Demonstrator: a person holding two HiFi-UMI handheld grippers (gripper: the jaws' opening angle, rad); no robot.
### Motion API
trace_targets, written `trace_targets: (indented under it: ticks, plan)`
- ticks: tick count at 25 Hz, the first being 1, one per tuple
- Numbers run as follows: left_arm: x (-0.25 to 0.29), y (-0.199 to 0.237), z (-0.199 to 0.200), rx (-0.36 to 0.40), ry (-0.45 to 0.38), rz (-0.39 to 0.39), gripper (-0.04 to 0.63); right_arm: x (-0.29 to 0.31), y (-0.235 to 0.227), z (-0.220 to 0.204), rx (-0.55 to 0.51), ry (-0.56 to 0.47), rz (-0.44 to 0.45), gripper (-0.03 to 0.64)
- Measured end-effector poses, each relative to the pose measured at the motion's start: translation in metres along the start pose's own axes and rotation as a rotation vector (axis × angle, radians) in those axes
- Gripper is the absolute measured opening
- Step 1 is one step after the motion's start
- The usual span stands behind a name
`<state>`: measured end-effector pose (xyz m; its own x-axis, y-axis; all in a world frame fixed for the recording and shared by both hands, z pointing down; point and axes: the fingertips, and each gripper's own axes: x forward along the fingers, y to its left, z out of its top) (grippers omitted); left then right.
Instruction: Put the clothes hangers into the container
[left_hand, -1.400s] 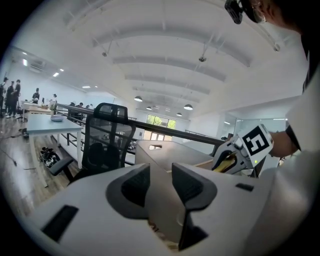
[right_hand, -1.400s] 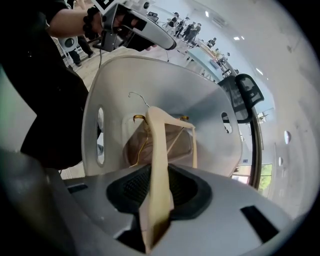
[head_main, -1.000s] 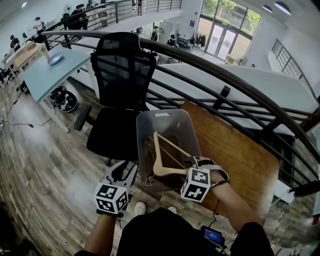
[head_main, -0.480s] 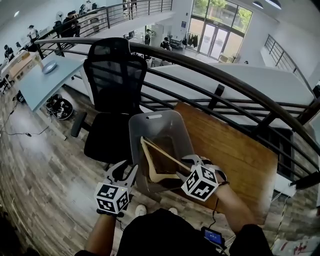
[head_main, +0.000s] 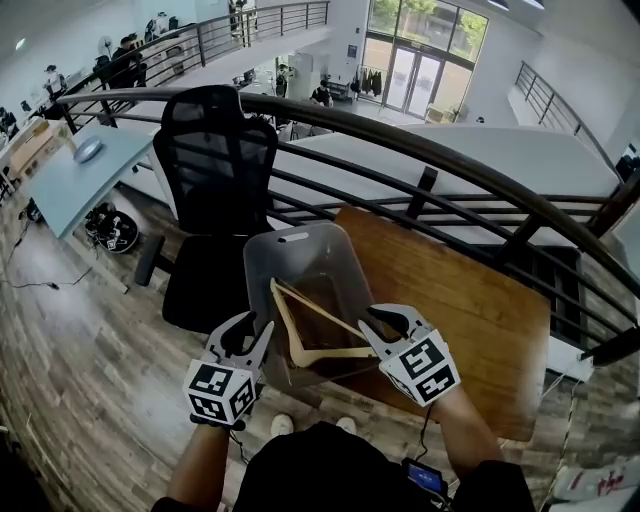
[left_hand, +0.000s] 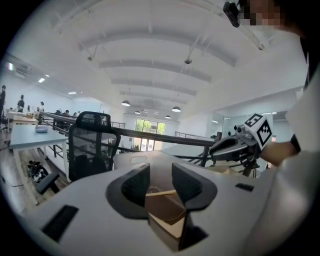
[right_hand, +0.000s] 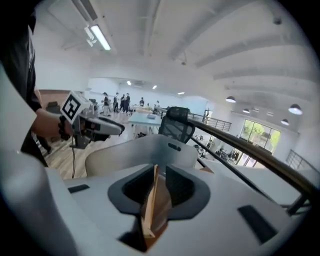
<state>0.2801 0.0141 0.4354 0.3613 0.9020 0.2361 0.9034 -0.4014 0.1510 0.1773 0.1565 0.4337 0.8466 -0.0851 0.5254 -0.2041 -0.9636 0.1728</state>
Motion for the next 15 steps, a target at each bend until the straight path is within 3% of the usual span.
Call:
trace_targets:
  ticks: [4,11,15]
  plan:
    - [0.003,-0.008,0.009,0.026,-0.026,-0.004,0.143,-0.039,-0.030,0.003,0.154,-0.165,-0.085,-0.005]
    - [-0.004,-0.033,0.029,0.147,-0.076,-0.036,0.121,-0.117,-0.051,0.007,0.253,-0.500,-0.219,-0.006]
    - [-0.008,-0.053,0.045,0.140,-0.126,-0.091,0.119,-0.154,-0.061,0.001,0.329,-0.636,-0.307,-0.008]
